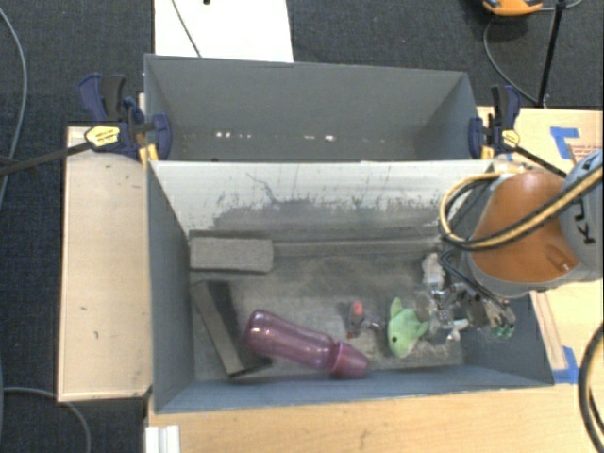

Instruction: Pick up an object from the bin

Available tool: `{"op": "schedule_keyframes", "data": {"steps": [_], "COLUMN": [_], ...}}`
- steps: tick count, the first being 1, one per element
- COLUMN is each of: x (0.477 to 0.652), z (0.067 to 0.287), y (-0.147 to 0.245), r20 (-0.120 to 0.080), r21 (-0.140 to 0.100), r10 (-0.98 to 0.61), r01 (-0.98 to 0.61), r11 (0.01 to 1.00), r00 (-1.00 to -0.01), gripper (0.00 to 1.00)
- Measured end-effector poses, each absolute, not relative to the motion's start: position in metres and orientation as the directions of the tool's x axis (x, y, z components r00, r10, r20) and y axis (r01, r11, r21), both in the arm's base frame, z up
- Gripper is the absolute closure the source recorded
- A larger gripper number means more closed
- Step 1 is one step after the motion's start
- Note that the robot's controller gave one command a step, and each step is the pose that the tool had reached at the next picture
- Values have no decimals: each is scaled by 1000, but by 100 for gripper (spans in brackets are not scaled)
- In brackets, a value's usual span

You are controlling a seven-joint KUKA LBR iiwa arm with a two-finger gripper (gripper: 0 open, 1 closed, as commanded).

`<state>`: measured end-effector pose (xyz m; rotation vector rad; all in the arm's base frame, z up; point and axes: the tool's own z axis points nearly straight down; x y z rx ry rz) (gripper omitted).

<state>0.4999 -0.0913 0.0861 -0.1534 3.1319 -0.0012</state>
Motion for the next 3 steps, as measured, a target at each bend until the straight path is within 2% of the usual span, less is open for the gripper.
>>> {"op": "schedule_keyframes", "data": {"steps": [1, 2, 3], "x": [496, 499, 498], "z": [131, 190, 240], "y": [-86, -80, -78], "r20": [1, -5, -1], "r21": [1, 0, 1], "r10": [-86, -83, -158], "r01": [-86, -83, -158], "r11": [996, 997, 987], "r00": [-996, -997, -987], "gripper": [100, 100, 100]}}
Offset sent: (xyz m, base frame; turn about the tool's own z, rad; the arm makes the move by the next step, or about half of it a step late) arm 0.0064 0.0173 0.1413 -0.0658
